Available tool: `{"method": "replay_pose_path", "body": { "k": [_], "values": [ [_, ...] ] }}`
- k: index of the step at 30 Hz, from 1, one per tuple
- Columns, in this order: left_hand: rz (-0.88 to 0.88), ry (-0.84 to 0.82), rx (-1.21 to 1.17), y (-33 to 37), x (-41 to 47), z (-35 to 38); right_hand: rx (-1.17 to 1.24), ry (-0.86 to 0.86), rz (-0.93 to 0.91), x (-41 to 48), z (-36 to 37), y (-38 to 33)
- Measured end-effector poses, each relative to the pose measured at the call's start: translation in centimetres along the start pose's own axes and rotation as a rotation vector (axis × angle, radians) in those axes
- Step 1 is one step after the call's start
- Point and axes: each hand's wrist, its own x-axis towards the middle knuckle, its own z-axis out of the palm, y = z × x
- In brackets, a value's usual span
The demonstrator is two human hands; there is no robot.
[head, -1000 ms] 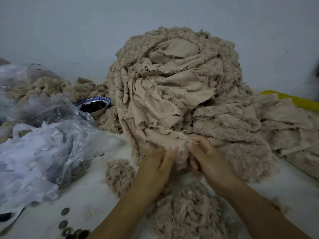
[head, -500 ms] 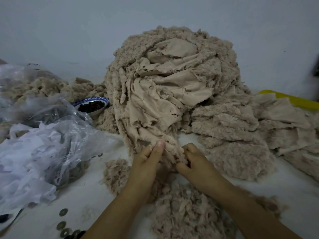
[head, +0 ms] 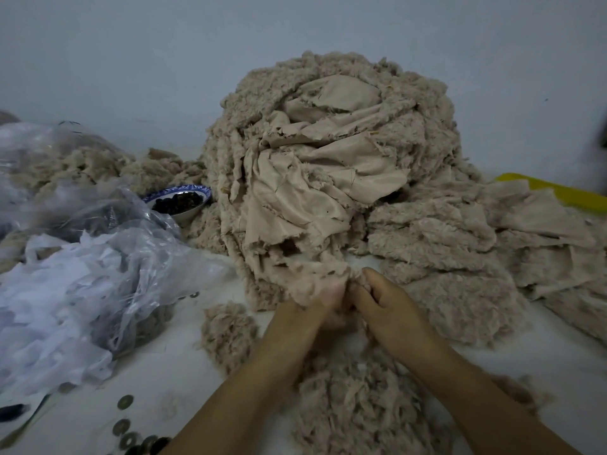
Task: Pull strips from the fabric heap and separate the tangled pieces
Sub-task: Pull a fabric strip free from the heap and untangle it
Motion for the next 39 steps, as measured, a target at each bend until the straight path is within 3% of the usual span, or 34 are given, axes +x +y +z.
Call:
{"method": "replay_pose_path", "body": {
  "k": [5, 8, 16, 21, 25, 29, 35, 39],
  "values": [
    [0.121, 0.311, 0.240, 0.0, 0.1, -0.2, -0.121, -0.061, -0.049, 0.0, 0.6, 0.3],
    [0.173, 0.358, 0.288, 0.0, -0.2, -0.1, -0.203, -0.088, -0.052, 0.3, 0.7, 0.6],
    [0.041, 0.284, -0.176, 1.0, 0.3, 0.0, -0.354, -0.061, -0.111, 0.9, 0.4, 1.1],
    [0.060, 0.291, -0.382, 2.0, 0.4, -0.9, -0.228, 0.143, 0.026, 0.9, -1.7, 1.6],
    [-0.015, 0.280, -0.565, 2.2, 0.5, -1.0, -0.356, 0.023, 0.057, 0.7, -0.7, 1.5],
    [-0.055, 0.258, -0.649, 2.1, 0.7, -1.8, -0.402, 0.061, 0.083, 0.8, -1.2, 1.2],
    [-0.080, 0.089, -1.112, 2.1, 0.7, -3.5, -0.669, -0.003, 0.110, 1.1, -0.8, 1.4],
    [-0.087, 0.165, -1.073, 1.9, 1.2, -3.9, -0.590, 0.088, 0.139, 1.1, -1.6, 1.5]
  ]
}}
